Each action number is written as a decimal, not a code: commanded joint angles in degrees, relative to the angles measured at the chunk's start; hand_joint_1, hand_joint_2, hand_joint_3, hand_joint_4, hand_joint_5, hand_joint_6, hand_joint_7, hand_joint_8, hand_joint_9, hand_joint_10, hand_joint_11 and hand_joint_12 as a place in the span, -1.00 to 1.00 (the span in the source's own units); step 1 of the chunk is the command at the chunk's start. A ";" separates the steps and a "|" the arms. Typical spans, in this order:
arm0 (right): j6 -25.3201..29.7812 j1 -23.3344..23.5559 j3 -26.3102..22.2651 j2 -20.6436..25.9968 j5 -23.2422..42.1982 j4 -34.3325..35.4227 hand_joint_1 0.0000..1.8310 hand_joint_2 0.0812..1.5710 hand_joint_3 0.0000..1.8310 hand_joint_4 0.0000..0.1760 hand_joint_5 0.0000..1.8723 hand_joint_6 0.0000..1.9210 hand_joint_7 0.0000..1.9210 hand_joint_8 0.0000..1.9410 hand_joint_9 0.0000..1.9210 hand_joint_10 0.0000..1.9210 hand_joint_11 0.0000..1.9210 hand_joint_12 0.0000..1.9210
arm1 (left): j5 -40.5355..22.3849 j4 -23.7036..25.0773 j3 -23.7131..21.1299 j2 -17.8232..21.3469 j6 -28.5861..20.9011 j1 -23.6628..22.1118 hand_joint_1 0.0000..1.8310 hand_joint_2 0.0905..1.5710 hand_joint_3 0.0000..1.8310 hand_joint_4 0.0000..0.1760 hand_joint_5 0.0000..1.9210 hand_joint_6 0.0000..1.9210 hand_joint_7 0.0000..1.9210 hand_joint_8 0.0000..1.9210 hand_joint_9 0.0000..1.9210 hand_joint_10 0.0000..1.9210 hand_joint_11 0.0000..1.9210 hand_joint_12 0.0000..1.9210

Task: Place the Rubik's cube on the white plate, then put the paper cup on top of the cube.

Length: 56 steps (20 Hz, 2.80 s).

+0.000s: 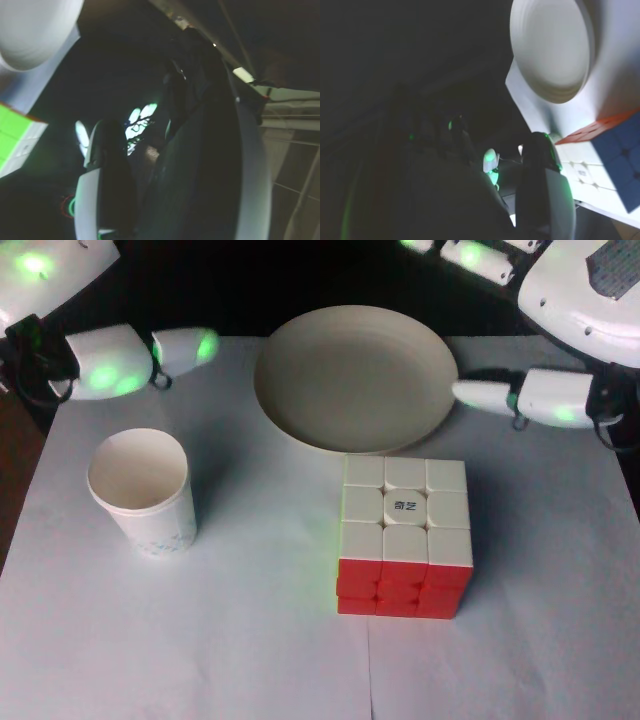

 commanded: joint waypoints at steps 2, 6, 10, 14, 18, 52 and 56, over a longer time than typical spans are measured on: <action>-0.32 0.54 0.10 -0.10 7.32 -0.86 -0.88 0.64 -0.99 -1.00 -1.00 -1.00 -1.00 -1.00 -1.00 -1.00 -1.00 -1.00 | -7.79 -0.37 0.03 0.01 -0.20 0.00 -0.69 0.68 -0.99 0.13 -1.00 -1.00 -1.00 -1.00 -1.00 -1.00 -1.00 -1.00; -0.32 0.22 0.02 -0.07 7.32 -0.86 -0.85 0.65 -0.99 -1.00 -1.00 -1.00 -1.00 -1.00 -1.00 -1.00 -1.00 -1.00 | -9.11 -0.48 -0.56 0.32 -0.30 0.99 -0.71 0.70 -0.99 -0.02 -1.00 -1.00 -1.00 -1.00 -1.00 -1.00 -1.00 -1.00; 2.86 -0.11 -0.47 1.14 7.35 -1.97 -0.84 0.61 -1.00 -1.00 -1.00 -1.00 -1.00 -1.00 -1.00 -1.00 -1.00 -1.00 | -9.27 -1.47 -0.44 0.42 -0.31 1.55 -0.66 0.70 -1.00 -0.04 -1.00 -1.00 -1.00 -1.00 -1.00 -1.00 -1.00 -1.00; 19.96 -2.23 -0.22 3.86 10.29 -9.84 -0.77 0.48 -1.00 -1.00 -1.00 -1.00 -1.00 -1.00 -1.00 -1.00 -1.00 -1.00 | -9.82 -2.27 -0.40 0.67 -0.31 2.10 -0.71 0.73 -0.99 -0.06 -1.00 -1.00 -1.00 -1.00 -1.00 -1.00 -1.00 -1.00; 40.53 -8.18 0.15 5.40 17.13 -17.43 -0.61 0.39 -0.98 -1.00 -1.00 -1.00 -1.00 -1.00 -1.00 -1.00 -1.00 -0.18 | -10.01 -3.15 -0.19 0.74 -0.31 2.16 -0.60 0.71 -1.00 -0.06 -1.00 -1.00 -1.00 -1.00 -1.00 -1.00 -1.00 -1.00; 53.91 -20.63 5.57 -12.34 18.98 -17.57 0.24 0.66 -0.99 -1.00 -0.39 0.54 -0.29 0.75 0.04 1.00 0.16 1.00 | -9.74 -5.64 0.52 0.18 -0.30 2.86 -0.58 0.71 -1.00 -0.34 -0.98 -1.00 -1.00 -1.00 -1.00 -1.00 -1.00 -1.00; 53.91 -20.63 4.97 -12.31 22.44 -17.54 0.28 0.62 -1.00 -1.00 -0.34 0.45 -0.21 0.67 -0.02 1.00 0.05 1.00 | -9.83 -5.79 0.59 0.14 -0.30 3.17 -0.60 0.71 -1.00 -0.23 -0.98 -1.00 -1.00 -1.00 -1.00 -1.00 -0.99 -0.99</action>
